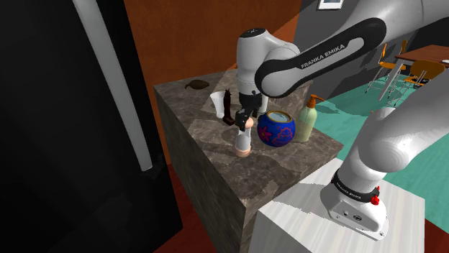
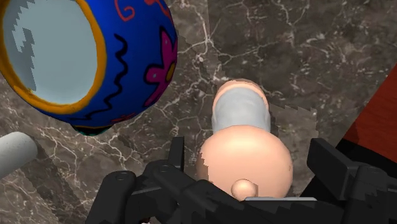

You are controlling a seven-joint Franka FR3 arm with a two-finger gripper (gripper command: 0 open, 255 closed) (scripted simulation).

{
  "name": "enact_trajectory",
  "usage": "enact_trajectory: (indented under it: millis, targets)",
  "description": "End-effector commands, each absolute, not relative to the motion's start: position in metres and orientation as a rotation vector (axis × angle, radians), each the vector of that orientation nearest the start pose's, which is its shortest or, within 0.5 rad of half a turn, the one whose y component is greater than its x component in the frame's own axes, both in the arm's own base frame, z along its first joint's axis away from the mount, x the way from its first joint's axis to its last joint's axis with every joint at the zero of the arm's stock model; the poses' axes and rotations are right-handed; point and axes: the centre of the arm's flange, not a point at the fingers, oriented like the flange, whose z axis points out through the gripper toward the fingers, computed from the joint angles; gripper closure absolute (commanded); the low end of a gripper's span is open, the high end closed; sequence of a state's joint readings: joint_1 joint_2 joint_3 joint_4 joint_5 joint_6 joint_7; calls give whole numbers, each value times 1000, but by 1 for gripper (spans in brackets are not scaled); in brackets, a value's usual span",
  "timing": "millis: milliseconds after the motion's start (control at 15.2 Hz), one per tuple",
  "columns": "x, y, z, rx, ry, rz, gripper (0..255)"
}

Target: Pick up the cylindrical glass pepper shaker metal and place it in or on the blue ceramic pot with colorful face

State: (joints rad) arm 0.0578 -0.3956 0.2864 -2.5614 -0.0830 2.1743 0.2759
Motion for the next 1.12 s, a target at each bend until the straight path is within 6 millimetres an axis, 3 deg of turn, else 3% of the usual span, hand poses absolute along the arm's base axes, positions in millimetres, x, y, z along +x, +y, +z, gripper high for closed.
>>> enact_trajectory:
  millis: [0,396,462,1056]
  targets:
    - [386,132,393,-3309,-156,-74,0]
    - [386,132,393,-3309,-156,-74,0]
    - [386,132,393,-3309,-156,-74,255]
    - [386,132,393,-3309,-156,-74,255]
